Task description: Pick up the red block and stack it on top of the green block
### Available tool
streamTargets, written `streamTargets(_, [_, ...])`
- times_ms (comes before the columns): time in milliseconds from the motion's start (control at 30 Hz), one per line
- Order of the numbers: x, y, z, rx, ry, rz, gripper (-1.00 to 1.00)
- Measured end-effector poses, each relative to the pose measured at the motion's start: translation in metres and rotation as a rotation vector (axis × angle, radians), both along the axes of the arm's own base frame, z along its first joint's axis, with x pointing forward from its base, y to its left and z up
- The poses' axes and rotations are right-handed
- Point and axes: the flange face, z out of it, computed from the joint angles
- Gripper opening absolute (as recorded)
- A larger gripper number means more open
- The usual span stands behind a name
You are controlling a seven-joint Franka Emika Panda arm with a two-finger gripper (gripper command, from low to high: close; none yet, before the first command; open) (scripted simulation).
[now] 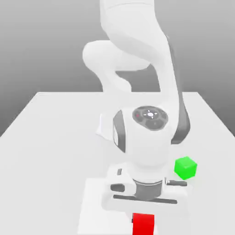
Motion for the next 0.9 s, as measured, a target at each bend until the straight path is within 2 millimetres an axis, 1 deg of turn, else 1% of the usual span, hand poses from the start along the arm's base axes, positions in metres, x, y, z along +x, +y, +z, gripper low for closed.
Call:
streamTargets(100, [0.000,0.000,0.036,0.000,0.000,0.000,-1.00])
streamTargets(133, [-0.003,0.004,0.047,0.000,0.001,0.017,-1.00])
streamTargets(200, [-0.020,0.029,0.057,0.001,0.002,0.125,-1.00])
streamTargets(300, [-0.054,0.069,0.068,0.001,0.003,0.316,-1.00])
streamTargets(367, [-0.083,0.102,0.074,0.001,0.003,0.469,-1.00])
streamTargets(467, [-0.125,0.134,0.080,0.000,0.004,0.674,-1.00])
streamTargets(533, [-0.151,0.145,0.084,0.000,0.004,0.791,-1.00])
streamTargets(700, [-0.214,0.163,0.087,-0.001,0.002,1.080,-1.00])
streamTargets(767, [-0.221,0.165,0.075,-0.003,0.001,1.117,-1.00])
streamTargets(900, [-0.221,0.164,0.041,-0.006,0.001,1.122,-1.00])
